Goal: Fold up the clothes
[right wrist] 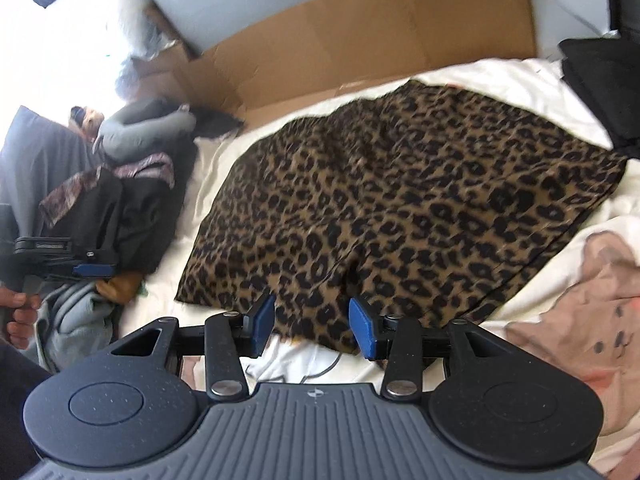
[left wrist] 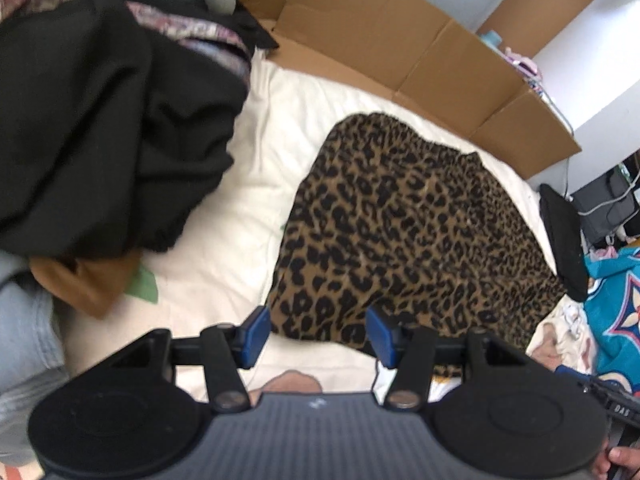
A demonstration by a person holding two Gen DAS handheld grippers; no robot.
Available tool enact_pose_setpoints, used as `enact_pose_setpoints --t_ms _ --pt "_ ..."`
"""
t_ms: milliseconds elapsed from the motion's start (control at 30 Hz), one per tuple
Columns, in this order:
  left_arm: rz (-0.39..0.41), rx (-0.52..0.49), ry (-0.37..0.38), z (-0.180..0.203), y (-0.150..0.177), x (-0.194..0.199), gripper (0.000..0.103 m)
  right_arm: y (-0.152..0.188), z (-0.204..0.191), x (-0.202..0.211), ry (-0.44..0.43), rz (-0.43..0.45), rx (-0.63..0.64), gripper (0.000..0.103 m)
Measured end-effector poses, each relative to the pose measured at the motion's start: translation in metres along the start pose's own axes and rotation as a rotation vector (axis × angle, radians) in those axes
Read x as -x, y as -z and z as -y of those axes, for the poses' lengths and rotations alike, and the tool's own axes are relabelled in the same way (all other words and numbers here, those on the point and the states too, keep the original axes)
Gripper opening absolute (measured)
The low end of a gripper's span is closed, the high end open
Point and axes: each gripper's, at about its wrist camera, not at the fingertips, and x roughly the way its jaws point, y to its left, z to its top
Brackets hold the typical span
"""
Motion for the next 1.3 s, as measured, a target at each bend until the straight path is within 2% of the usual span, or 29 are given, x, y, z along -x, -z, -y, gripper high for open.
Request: enact_pose_setpoints --t_ms 133,300,467,633,867,1067,1300 --pt "-0.02 -0.003 -0.018 -0.007 0.01 -0.024 0.056 0.012 -0.004 -0.019 -0.004 -0.049 0.019 0.049" --pt "-0.049 -0.018 -0.061 -0.018 0.018 -0.051 0.056 0.025 -0.003 -0.044 0.038 -0.122 0.032 0.049" --pt "-0.054 -0.038 -0.086 -0.027 0.023 -0.069 0.056 0.033 0.006 -0.059 0.069 -0.158 0.01 0.049" --pt "-0.036 -0.072 -0.119 -0.029 0.021 -0.085 0.056 0.033 0.012 -0.068 0.083 -0.171 -0.009 0.049" --pt "-0.025 -0.122 -0.106 -0.024 0.02 -0.098 0.053 0.03 0.018 -0.073 0.097 -0.168 -0.031 0.049" --pt "-0.027 -0.145 -0.132 -0.021 0.023 -0.115 0.039 0.031 0.018 -0.078 0.094 -0.179 -0.031 0.049" --pt "-0.001 -0.142 -0.109 -0.014 0.03 -0.12 0.039 0.033 0.017 -0.077 0.094 -0.183 -0.033 0.049"
